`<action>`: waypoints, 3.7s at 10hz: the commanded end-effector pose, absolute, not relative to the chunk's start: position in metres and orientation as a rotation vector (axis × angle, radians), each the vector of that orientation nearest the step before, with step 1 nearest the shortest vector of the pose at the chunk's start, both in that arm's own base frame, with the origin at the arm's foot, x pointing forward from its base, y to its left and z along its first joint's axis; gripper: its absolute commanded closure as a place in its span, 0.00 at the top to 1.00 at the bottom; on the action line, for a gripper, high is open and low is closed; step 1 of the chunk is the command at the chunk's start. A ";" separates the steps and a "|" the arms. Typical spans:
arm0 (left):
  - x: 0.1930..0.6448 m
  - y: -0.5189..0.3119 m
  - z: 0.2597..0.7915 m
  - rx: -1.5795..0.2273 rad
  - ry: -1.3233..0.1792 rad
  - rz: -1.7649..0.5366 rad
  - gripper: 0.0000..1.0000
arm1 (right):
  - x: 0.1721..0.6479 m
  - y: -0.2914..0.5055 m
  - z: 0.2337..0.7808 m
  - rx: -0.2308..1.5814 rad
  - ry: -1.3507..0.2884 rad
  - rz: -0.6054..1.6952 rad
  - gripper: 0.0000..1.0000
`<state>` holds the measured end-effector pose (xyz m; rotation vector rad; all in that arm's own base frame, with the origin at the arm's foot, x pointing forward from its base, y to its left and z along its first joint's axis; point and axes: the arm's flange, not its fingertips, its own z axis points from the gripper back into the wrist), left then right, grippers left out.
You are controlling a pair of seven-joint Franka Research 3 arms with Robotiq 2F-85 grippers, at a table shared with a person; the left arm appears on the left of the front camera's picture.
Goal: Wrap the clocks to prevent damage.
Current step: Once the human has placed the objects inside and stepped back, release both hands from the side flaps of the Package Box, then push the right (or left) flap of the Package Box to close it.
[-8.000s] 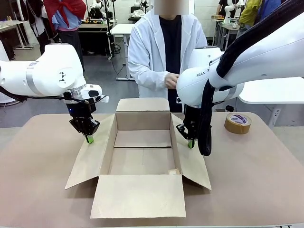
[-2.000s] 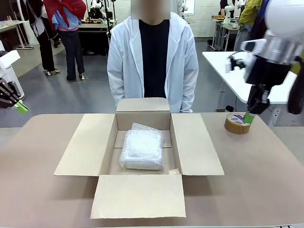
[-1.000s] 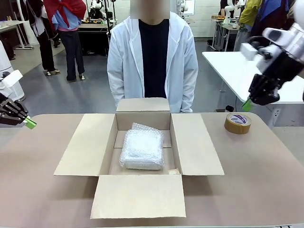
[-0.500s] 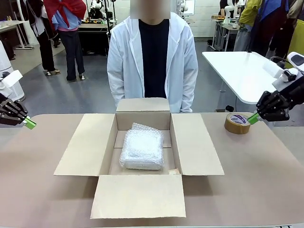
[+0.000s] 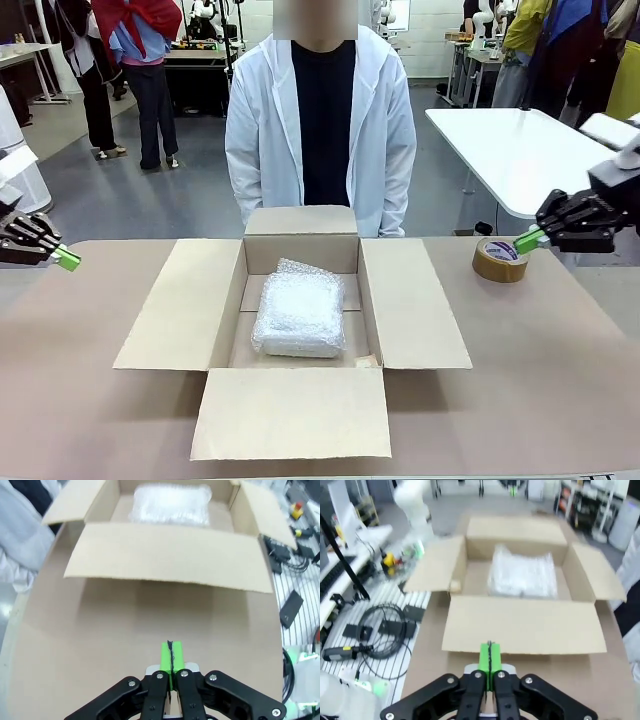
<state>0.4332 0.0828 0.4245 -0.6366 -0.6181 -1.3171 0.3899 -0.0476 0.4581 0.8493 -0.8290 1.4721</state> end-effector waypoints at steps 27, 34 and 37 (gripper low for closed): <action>0.423 0.095 0.369 -0.891 -0.693 -1.180 0.00 | 0.434 -0.090 0.383 0.807 -0.804 1.260 0.01; 0.423 0.095 0.369 -0.891 -0.693 -1.180 0.00 | 0.434 -0.090 0.383 0.807 -0.804 1.260 0.01; 0.423 0.095 0.369 -0.891 -0.693 -1.180 0.00 | 0.434 -0.090 0.383 0.807 -0.804 1.260 0.01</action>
